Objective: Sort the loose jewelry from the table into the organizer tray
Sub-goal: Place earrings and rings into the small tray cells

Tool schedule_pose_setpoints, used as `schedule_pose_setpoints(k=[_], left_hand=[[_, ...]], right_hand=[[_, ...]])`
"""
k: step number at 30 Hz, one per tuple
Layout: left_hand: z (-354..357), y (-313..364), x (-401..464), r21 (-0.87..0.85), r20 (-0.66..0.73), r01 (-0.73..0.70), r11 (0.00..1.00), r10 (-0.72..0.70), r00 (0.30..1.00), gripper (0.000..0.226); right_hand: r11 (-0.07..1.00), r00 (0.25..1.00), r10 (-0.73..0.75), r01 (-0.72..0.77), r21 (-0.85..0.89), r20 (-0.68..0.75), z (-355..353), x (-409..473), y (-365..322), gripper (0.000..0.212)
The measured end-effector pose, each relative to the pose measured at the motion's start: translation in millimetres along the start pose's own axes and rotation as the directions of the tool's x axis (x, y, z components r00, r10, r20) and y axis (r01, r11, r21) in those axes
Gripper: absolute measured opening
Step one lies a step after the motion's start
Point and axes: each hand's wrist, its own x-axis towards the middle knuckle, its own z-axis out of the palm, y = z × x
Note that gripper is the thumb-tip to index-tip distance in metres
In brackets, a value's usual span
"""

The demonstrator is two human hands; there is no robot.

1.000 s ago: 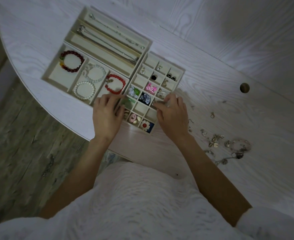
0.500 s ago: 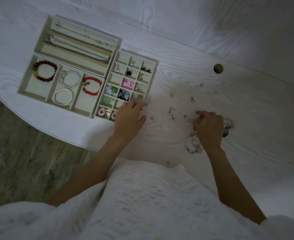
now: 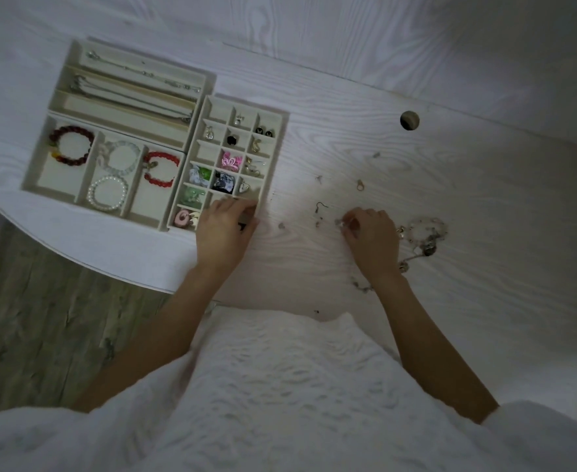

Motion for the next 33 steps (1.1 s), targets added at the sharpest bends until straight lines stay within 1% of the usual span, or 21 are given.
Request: schedule_pose_setpoints(k=[7, 10, 14, 19, 21, 24, 27, 30, 33], left_hand=[[3.2, 0.6, -1.0, 0.005, 0.004, 0.038, 0.999, -0.038, 0.999, 0.026], [3.8, -0.6, -1.1, 0.002, 0.003, 0.027, 1.0, -0.027, 1.0, 0.026], [3.5, 0.6, -2.6, -0.002, 0.0, 0.03, 1.0, -0.03, 1.0, 0.025], [2.9, 0.2, -2.6, -0.006, 0.005, 0.023, 1.0, -0.023, 1.0, 0.026], [2.9, -0.4, -2.5, 0.002, 0.005, 0.009, 1.0, -0.01, 1.0, 0.027], [2.6, -2.5, -4.6, 0.037, -0.033, -0.042, 0.998, 0.043, 0.999, 0.028], [0.2, -7.7, -10.2, 0.013, -0.104, -0.069, 0.997, 0.07, 0.992, 0.027], [-1.7, -9.8, -16.7, -0.016, -0.125, -0.062, 0.998, 0.059, 0.99, 0.032], [-2.3, -7.2, -19.9, -0.006, -0.107, -0.08, 0.997, 0.079, 0.991, 0.031]], right_hand=[[1.0, 1.0, -0.023, 0.023, 0.0, 0.018, 1.7, 3.7, -3.9, 0.007], [0.999, 0.999, -0.02, 0.019, 0.03, 0.03, 2.5, 3.7, -6.7, 0.008], [0.986, 0.998, 0.007, -0.018, 0.164, 0.068, -3.4, 3.7, -4.2, 0.003], [0.952, 1.0, 0.029, -0.026, 0.304, -0.004, -11.5, 5.6, -3.8, 0.011], [0.928, 1.0, 0.022, -0.018, 0.371, -0.006, -20.0, 8.3, -9.8, 0.013], [0.895, 0.996, -0.078, 0.085, 0.438, -0.035, -30.9, 17.2, -35.8, 0.014], [0.864, 0.988, -0.144, 0.149, 0.482, -0.049, -27.1, 33.4, -72.4, 0.011], [0.886, 0.966, -0.257, 0.245, 0.393, -0.024, -9.1, 53.9, -101.6, 0.004], [0.91, 0.937, -0.341, 0.308, 0.278, 0.079, 12.0, 68.7, -121.2, 0.006]])
